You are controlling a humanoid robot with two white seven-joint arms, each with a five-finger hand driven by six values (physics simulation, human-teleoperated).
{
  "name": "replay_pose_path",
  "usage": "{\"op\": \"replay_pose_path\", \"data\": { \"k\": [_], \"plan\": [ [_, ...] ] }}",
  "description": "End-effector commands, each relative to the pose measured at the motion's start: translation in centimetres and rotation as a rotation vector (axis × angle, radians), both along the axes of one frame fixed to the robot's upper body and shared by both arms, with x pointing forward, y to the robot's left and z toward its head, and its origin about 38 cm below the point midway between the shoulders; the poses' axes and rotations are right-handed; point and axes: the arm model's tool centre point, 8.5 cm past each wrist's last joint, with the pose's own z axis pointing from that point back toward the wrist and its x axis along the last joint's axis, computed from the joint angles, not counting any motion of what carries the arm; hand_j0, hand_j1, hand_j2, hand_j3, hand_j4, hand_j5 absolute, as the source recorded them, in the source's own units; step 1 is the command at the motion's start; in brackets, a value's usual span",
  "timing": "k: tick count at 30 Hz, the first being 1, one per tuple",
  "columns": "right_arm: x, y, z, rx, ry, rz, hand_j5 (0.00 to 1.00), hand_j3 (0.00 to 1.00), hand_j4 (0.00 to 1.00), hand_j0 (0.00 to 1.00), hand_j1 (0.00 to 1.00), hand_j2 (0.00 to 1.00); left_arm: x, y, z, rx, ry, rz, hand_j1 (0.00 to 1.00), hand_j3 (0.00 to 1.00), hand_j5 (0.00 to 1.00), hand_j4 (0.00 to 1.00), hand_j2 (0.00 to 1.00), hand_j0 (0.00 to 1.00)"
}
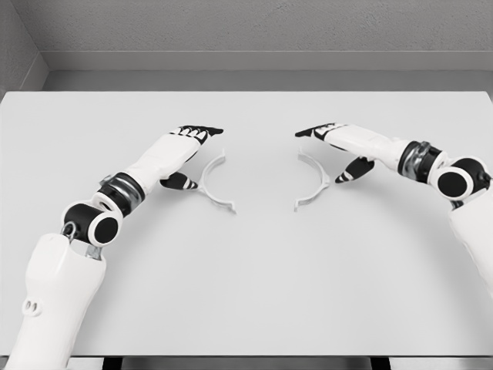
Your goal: Assemble PVC drainage pipe clamps
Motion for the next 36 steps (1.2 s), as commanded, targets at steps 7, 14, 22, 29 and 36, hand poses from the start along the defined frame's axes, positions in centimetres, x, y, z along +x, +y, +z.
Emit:
{"op": "replay_pose_path", "data": {
  "k": [7, 14, 22, 29, 36],
  "plan": [
    [0.1, 0.6, -0.6, -0.004, 0.01, 0.002, 1.0, 1.0, 1.0, 1.0, 1.0, 1.0, -0.5, 0.1, 0.8, -0.008, -0.024, 0.003, 1.0, 1.0, 1.0, 1.0, 1.0, 1.0],
    [0.3, 0.7, -0.2, -0.003, 0.001, 0.003, 1.0, 1.0, 1.0, 1.0, 1.0, 1.0, 0.2, 0.8, 0.8, -0.005, -0.009, 0.039, 1.0, 1.0, 1.0, 1.0, 1.0, 1.0],
    [0.4, 1.2, -0.1, -0.009, 0.002, 0.009, 1.0, 1.0, 1.0, 1.0, 1.0, 1.0, 0.8, 0.4, -0.1, 0.0, 0.022, 0.041, 1.0, 1.0, 1.0, 1.0, 1.0, 1.0],
    [0.4, 1.5, -0.1, -0.008, 0.002, 0.013, 1.0, 1.0, 1.0, 1.0, 1.0, 1.0, 0.7, -0.8, -0.1, -0.022, 0.022, 0.028, 1.0, 1.0, 1.0, 1.0, 1.0, 1.0],
    [0.4, 1.9, -0.1, -0.001, 0.0, 0.018, 1.0, 1.0, 1.0, 1.0, 1.0, 1.0, 0.6, -1.5, -0.1, -0.03, 0.024, 0.017, 1.0, 1.0, 1.0, 1.0, 1.0, 1.0]
  ]
}}
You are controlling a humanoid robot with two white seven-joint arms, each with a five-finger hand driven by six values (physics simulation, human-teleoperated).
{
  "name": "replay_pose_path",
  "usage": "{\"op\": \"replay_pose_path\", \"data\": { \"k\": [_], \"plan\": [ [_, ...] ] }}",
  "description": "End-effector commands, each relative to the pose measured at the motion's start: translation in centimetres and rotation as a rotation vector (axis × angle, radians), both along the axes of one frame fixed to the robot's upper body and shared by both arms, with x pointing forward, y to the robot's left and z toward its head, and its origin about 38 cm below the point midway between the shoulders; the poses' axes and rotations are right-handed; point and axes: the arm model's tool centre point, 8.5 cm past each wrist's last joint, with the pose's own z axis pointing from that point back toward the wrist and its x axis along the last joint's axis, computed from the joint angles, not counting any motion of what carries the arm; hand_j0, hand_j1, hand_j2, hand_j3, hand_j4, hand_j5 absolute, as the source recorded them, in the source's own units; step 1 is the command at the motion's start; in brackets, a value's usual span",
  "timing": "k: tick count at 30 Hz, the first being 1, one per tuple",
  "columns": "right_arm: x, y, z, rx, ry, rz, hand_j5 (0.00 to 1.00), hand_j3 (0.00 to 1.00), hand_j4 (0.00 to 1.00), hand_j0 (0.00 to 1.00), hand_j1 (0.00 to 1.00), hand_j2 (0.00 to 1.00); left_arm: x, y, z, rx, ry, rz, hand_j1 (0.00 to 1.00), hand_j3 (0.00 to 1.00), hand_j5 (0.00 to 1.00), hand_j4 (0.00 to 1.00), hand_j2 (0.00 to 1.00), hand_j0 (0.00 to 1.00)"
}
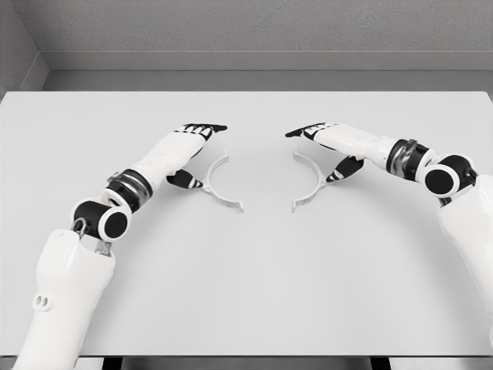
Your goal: Assemble PVC drainage pipe clamps
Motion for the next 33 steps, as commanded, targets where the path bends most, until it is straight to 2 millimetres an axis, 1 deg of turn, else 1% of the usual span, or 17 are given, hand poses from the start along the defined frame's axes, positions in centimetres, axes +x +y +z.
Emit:
{"op": "replay_pose_path", "data": {
  "k": [1, 4, 6, 10, 15, 21, 25, 27, 33],
  "plan": [
    [0.0, 0.2, 0.0, 0.009, 0.001, 0.001, 1.0, 1.0, 1.0, 1.0, 1.0, 1.0, -0.1, -0.5, 0.0, -0.009, 0.002, -0.008, 1.0, 1.0, 1.0, 1.0, 1.0, 1.0],
    [0.0, 0.2, 0.1, 0.009, 0.0, 0.002, 1.0, 1.0, 1.0, 1.0, 1.0, 1.0, 0.0, -0.4, -0.1, 0.006, 0.006, 0.013, 1.0, 1.0, 1.0, 1.0, 1.0, 1.0],
    [0.0, 0.2, 0.0, 0.009, 0.0, 0.003, 1.0, 1.0, 1.0, 1.0, 1.0, 1.0, 0.0, -0.7, -0.2, -0.001, 0.007, 0.01, 1.0, 1.0, 1.0, 1.0, 1.0, 1.0],
    [0.0, 0.3, 0.1, 0.008, -0.001, 0.004, 1.0, 1.0, 1.0, 1.0, 1.0, 1.0, 0.3, -0.9, 0.3, 0.004, -0.005, 0.01, 1.0, 1.0, 1.0, 1.0, 1.0, 1.0],
    [0.0, 0.4, 0.1, 0.007, 0.0, 0.006, 1.0, 1.0, 1.0, 1.0, 1.0, 1.0, 0.4, -1.3, 0.5, 0.0, -0.007, 0.012, 1.0, 1.0, 1.0, 1.0, 1.0, 1.0],
    [0.0, 0.5, 0.1, 0.009, -0.001, 0.006, 1.0, 1.0, 1.0, 1.0, 1.0, 1.0, 0.5, -0.5, 0.6, 0.004, -0.01, 0.026, 1.0, 1.0, 1.0, 1.0, 1.0, 1.0],
    [0.0, 0.5, 0.1, 0.008, 0.0, 0.007, 1.0, 1.0, 1.0, 1.0, 1.0, 1.0, 0.6, -0.2, 0.3, 0.005, 0.002, 0.041, 1.0, 1.0, 1.0, 1.0, 1.0, 1.0],
    [-0.1, 0.6, 0.0, 0.006, 0.001, 0.009, 1.0, 1.0, 1.0, 1.0, 1.0, 1.0, 0.8, -0.1, -0.6, 0.008, 0.028, 0.046, 1.0, 1.0, 1.0, 1.0, 1.0, 1.0],
    [-0.2, 0.9, 0.4, 0.007, -0.007, 0.012, 1.0, 1.0, 1.0, 1.0, 1.0, 1.0, 0.8, -0.4, -1.0, 0.01, 0.039, 0.04, 1.0, 1.0, 1.0, 1.0, 1.0, 1.0]
  ]
}}
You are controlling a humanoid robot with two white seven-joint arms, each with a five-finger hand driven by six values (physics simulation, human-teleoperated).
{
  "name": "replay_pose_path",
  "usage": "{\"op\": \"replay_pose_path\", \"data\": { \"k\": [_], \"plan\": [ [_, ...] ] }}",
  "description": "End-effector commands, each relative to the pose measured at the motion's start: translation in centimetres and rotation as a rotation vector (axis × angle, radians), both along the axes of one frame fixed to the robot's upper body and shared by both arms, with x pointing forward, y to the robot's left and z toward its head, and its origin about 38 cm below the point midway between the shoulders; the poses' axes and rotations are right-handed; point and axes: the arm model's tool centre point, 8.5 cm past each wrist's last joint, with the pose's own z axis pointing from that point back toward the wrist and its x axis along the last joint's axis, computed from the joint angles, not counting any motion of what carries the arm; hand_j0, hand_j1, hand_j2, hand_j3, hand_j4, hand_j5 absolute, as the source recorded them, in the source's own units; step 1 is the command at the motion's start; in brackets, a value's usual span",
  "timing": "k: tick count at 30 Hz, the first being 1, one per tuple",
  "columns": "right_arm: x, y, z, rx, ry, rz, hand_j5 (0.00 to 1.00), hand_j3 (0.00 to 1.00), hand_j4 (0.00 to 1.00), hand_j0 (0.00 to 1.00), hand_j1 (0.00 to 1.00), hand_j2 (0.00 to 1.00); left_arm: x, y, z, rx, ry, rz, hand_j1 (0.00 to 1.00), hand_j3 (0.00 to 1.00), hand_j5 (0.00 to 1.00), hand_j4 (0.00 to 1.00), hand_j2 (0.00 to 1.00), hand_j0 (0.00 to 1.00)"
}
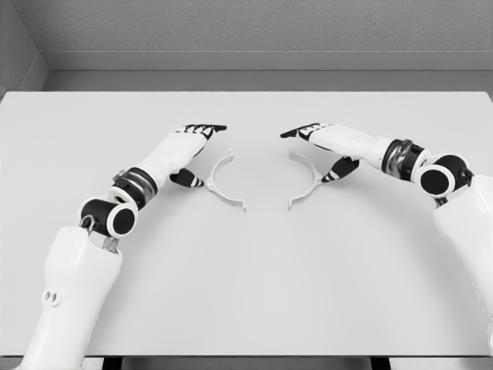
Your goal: Assemble PVC drainage pipe clamps
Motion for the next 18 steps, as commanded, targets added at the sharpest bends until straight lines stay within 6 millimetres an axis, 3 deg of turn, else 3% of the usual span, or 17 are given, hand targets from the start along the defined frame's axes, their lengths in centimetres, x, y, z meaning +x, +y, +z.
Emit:
{"op": "replay_pose_path", "data": {
  "k": [1, 18],
  "plan": [
    [0.0, 0.1, 0.2, 0.006, -0.002, -0.001, 1.0, 1.0, 1.0, 1.0, 1.0, 1.0, 0.2, -0.1, -0.5, -0.002, 0.015, 0.0, 1.0, 1.0, 1.0, 1.0, 1.0, 1.0],
    [-0.1, 0.7, 0.0, 0.006, 0.002, 0.012, 1.0, 1.0, 1.0, 1.0, 1.0, 1.0, 0.2, -1.9, -0.1, -0.015, 0.01, -0.029, 1.0, 1.0, 1.0, 1.0, 1.0, 1.0]
  ]
}}
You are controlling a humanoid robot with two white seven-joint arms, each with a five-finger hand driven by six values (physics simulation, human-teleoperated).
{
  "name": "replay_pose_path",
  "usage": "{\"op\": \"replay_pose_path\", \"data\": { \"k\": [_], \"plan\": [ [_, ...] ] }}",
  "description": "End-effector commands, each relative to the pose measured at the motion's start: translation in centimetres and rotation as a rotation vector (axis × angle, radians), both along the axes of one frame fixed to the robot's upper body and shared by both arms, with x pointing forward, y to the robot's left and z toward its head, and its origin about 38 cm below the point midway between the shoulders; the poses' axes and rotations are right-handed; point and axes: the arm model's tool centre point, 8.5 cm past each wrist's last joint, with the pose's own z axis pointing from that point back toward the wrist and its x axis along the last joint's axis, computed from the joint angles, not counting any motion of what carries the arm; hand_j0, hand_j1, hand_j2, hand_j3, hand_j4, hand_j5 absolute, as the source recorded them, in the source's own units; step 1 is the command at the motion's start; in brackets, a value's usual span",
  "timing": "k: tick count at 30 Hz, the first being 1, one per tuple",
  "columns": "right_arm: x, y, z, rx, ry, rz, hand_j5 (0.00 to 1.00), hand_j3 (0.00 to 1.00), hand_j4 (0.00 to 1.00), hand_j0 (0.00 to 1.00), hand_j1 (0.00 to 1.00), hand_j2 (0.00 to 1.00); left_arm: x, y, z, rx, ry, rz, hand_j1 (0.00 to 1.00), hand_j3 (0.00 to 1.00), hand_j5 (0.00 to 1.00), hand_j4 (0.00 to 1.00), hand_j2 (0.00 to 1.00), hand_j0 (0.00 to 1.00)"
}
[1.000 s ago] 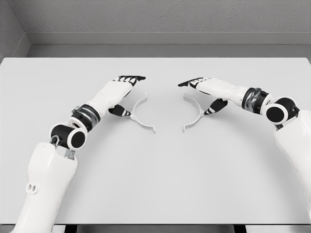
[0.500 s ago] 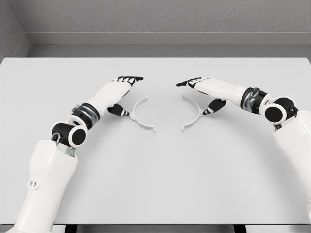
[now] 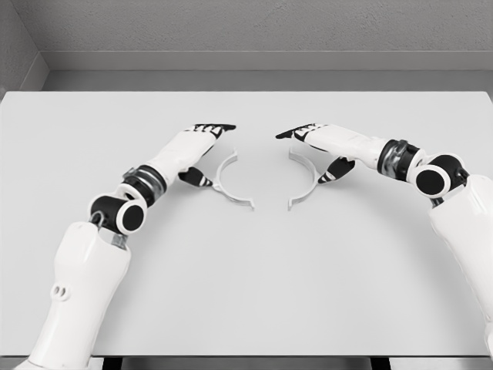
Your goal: Assemble PVC drainage pipe clamps
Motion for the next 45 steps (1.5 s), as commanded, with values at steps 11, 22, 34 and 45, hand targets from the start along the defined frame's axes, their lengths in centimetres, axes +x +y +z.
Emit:
{"op": "replay_pose_path", "data": {
  "k": [11, 22, 34, 45],
  "plan": [
    [0.1, 0.0, 0.8, 0.011, -0.016, 0.003, 1.0, 1.0, 1.0, 1.0, 1.0, 1.0, 0.3, -1.3, 0.2, 0.003, -0.006, -0.006, 1.0, 1.0, 1.0, 1.0, 1.0, 1.0],
    [0.7, -1.8, 0.8, -0.014, -0.008, -0.035, 1.0, 1.0, 1.0, 1.0, 1.0, 1.0, 1.3, -2.1, 0.2, 0.001, 0.009, -0.008, 1.0, 1.0, 1.0, 1.0, 1.0, 1.0],
    [1.3, -2.5, 0.3, -0.025, 0.013, -0.058, 1.0, 1.0, 1.0, 1.0, 1.0, 1.0, 2.5, -2.0, 0.4, 0.01, 0.016, -0.001, 1.0, 1.0, 1.0, 1.0, 1.0, 1.0],
    [2.3, -4.8, 1.3, -0.037, 0.01, -0.106, 1.0, 1.0, 1.0, 1.0, 1.0, 1.0, 4.0, -2.2, 0.9, 0.02, 0.023, -0.001, 1.0, 1.0, 1.0, 1.0, 1.0, 1.0]
  ]
}}
